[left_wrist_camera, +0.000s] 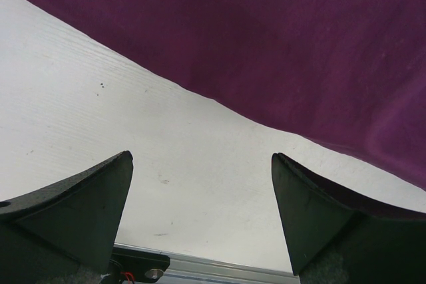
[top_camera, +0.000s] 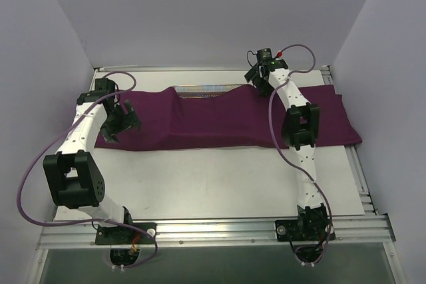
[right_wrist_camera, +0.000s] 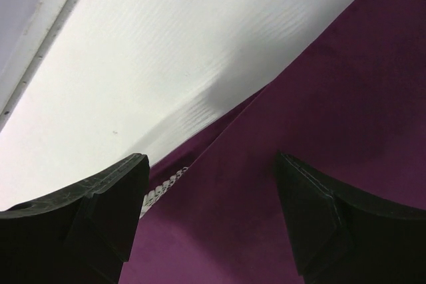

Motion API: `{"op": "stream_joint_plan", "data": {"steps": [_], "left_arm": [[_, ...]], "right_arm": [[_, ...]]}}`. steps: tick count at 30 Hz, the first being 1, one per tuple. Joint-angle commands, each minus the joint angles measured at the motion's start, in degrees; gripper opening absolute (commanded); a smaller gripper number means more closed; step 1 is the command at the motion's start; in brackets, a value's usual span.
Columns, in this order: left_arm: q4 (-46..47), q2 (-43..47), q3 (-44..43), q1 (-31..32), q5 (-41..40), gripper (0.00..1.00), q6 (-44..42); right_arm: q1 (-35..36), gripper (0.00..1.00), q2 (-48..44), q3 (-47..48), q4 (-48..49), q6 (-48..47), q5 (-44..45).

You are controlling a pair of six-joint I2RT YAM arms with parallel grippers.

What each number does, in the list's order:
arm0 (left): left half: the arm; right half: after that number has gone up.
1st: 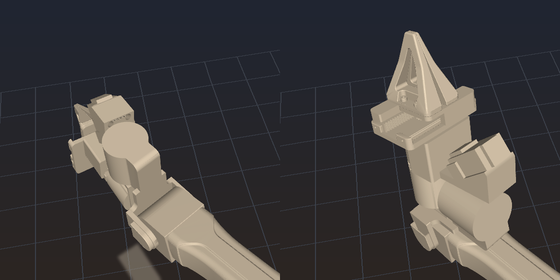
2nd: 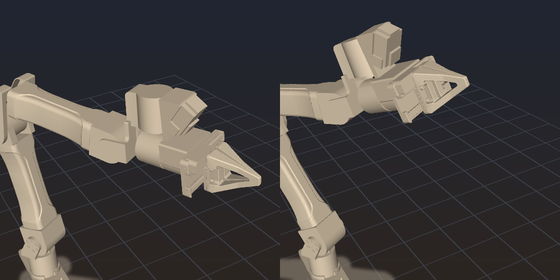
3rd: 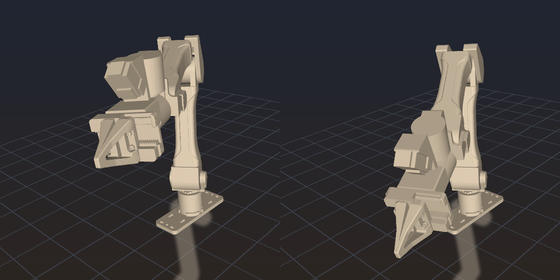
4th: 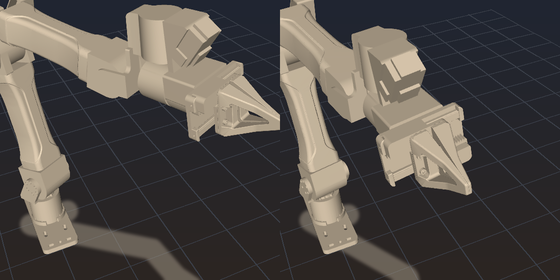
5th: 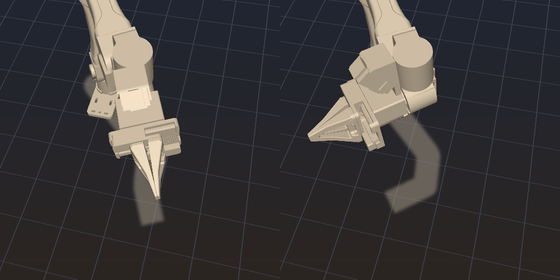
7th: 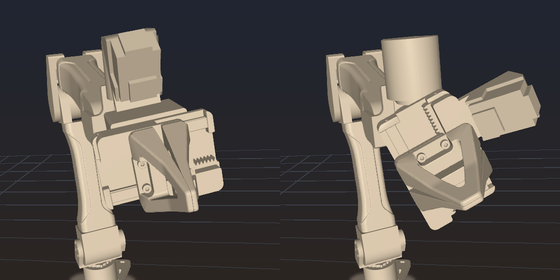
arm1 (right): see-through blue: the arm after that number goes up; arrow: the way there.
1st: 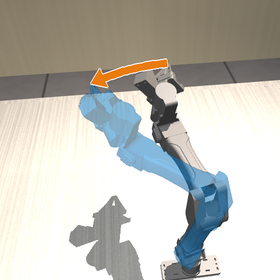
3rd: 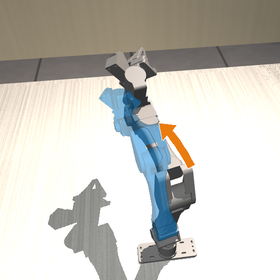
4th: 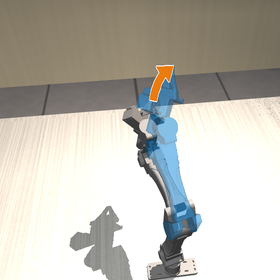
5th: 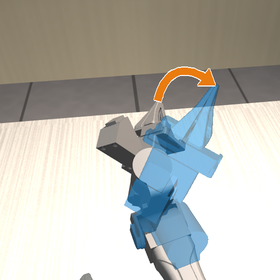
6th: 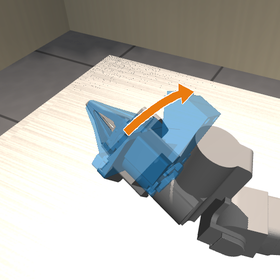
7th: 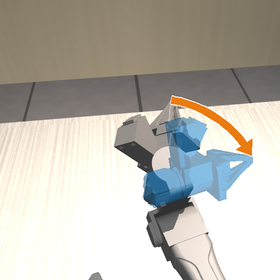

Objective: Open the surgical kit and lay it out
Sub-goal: Open the surgical kit at the center of the board.

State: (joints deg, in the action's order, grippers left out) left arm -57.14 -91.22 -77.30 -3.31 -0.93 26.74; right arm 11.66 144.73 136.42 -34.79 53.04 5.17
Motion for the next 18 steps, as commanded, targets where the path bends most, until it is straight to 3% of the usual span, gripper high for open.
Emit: {"op": "stream_joint_plan", "data": {"steps": [1,7,10,13,14,18], "left_arm": [[1.2,0.3,-1.3,0.1,0.4,0.94,-0.5],[1.4,0.3,-1.3,0.1,0.4,0.94,-0.5],[1.7,0.0,-1.3,0.1,0.5,0.94,-0.5],[1.7,-0.1,-1.4,0.1,0.5,0.94,-0.5],[1.7,-0.2,-1.5,0.1,0.5,0.94,-0.5],[1.4,0.0,-1.5,0.2,0.4,0.94,-0.6]], "right_arm": [[0.0,0.77,0.8,2.1,-1.8,1.8,2.1],[-0.8,0.73,1.0,1.8,-2.6,1.9,2.5],[-0.9,0.66,0.6,1.2,-2.2,1.6,2.0],[-0.9,0.48,-0.4,-0.3,-1.1,1.5,1.8],[-0.8,0.38,-0.8,-0.5,-0.6,1.5,1.6],[-0.6,0.25,-1.4,-0.5,-0.9,1.3,1.6]]}}
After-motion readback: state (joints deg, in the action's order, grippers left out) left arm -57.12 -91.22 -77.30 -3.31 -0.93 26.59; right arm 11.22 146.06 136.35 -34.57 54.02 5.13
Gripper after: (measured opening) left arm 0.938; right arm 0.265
